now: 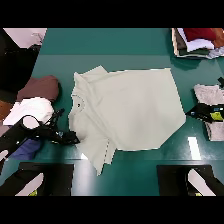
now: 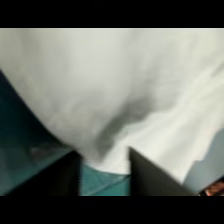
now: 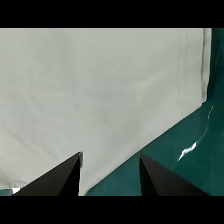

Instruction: Fold the shirts.

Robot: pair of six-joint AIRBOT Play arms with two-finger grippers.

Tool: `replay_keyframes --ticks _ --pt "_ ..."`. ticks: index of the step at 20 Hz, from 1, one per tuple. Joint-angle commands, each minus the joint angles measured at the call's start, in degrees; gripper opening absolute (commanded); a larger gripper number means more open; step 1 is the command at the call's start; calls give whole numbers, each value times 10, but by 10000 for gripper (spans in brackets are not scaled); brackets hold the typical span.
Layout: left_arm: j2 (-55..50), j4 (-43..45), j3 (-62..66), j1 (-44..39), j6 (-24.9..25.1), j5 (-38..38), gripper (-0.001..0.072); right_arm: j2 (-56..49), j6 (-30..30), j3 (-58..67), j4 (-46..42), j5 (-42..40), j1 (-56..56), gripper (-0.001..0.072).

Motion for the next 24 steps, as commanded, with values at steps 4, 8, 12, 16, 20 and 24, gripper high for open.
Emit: replay_keyframes --ticks 4,8,12,16,20,24 --pt "1 -52 24 -7 9 25 28 -21 1 -53 -5 24 -4 411" --pt "1 -52 76 -7 16 13 28 -69 0 -159 20 -4 -4 470" --pt "1 -52 92 -7 15 11 28 -120 -16 -200 63 -63 -4 431" --pt "1 -51 92 -7 15 13 28 -136 -31 -182 74 -79 -3 266" --pt "1 -51 92 -7 15 13 28 -134 -45 -158 73 -81 -3 14" --pt "2 -34 173 -7 15 -9 27 -73 -43 -74 83 -55 -3 14"
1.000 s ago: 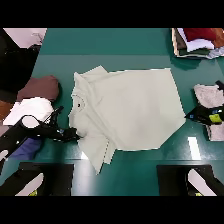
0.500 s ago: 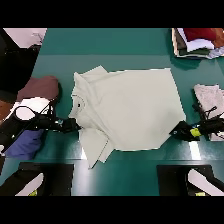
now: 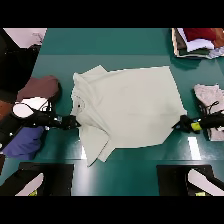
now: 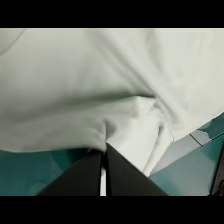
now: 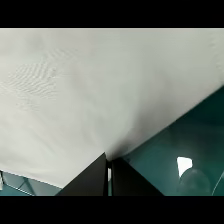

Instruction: Fold the shirts.

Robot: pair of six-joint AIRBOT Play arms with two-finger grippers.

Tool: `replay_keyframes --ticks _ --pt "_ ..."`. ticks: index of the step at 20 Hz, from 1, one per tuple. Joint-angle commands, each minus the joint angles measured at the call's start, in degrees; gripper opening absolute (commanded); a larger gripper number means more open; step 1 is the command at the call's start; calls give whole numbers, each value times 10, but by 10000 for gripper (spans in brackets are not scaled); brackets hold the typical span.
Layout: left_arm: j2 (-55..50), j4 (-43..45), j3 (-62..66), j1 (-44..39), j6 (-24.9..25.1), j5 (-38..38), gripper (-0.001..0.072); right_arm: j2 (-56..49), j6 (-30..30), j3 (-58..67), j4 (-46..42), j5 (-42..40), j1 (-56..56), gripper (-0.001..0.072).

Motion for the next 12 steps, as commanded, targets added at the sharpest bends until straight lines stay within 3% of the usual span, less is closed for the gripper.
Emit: replay_keyframes --ticks 1,5,12 --pt "1 13 101 0 0 -29 27 62 -1 90 17 20 1 14" --pt "1 14 344 0 0 -69 27 155 17 286 16 7 1 14" --pt "1 23 751 0 -3 -138 27 205 17 546 11 1 1 14"
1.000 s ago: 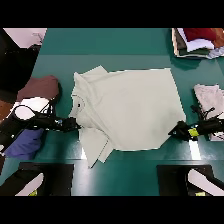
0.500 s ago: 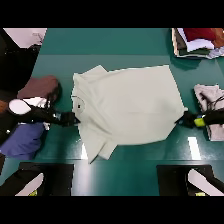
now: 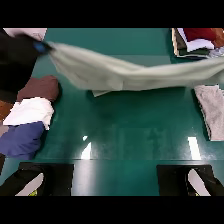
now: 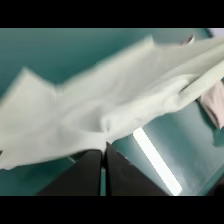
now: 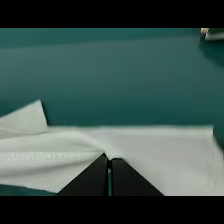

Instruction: Fold the shirts.

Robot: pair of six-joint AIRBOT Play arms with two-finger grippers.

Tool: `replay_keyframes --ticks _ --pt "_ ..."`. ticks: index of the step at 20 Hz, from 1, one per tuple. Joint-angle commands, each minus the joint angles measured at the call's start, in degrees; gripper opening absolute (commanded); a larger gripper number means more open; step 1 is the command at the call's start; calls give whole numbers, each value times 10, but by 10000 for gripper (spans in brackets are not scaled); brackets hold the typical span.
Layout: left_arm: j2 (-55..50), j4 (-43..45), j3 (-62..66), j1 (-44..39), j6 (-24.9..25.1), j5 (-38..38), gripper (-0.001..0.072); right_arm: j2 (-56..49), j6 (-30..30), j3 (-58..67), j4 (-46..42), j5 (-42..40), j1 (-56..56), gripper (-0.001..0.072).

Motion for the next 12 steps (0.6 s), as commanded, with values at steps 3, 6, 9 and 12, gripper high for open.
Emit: replay_keyframes --ticks 3,6,9,12 --pt "0 6 282 1 -29 -44 27 28 2 160 -5 10 0 14" --pt "24 6 313 1 -51 -17 27 3 7 245 -5 56 0 14" --pt "35 19 313 1 -51 3 27 -59 51 350 -3 134 0 14" --pt "24 122 286 1 -53 19 27 -129 80 380 -2 176 0 14"
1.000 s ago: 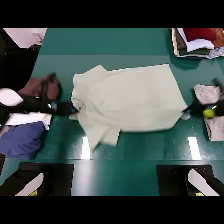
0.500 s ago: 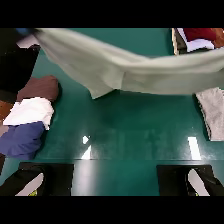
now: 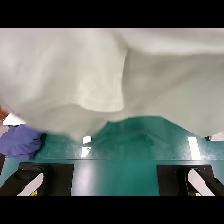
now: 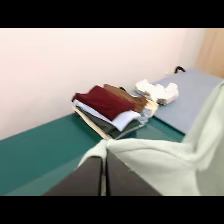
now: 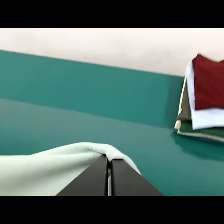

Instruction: Fold the shirts.

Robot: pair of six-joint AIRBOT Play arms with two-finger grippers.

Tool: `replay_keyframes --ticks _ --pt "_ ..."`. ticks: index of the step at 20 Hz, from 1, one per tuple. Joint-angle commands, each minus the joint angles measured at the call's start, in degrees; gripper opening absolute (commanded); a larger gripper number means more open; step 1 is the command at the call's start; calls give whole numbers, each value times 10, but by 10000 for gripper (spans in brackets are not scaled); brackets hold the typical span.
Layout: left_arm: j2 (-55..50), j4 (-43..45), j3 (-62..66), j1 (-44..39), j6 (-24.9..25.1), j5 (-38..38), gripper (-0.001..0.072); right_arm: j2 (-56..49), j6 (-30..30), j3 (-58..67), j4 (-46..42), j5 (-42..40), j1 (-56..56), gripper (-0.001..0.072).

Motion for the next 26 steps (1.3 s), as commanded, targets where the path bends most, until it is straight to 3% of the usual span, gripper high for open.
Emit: replay_keyframes --ticks 1,4,8,11,14,20,23,26 --pt "-12 120 -42 1 -15 23 27 -76 44 24 1 58 0 14" --pt "-62 195 -161 1 -17 20 28 -139 46 -79 -2 68 17 14" --pt "-202 202 -279 1 -16 19 28 -263 46 -177 -2 61 89 14" --pt "-326 202 -303 1 8 30 28 -370 46 -203 -3 4 129 14" --pt "-410 202 -303 1 21 100 28 -462 44 -183 -3 -77 147 14" --pt "-433 202 -303 2 35 264 28 -562 34 -47 -92 -168 166 14" --pt "-433 205 -303 2 50 266 28 -567 32 -12 -146 -163 167 14" --pt "-433 206 -303 2 54 203 27 -553 0 -24 -161 -102 166 13"
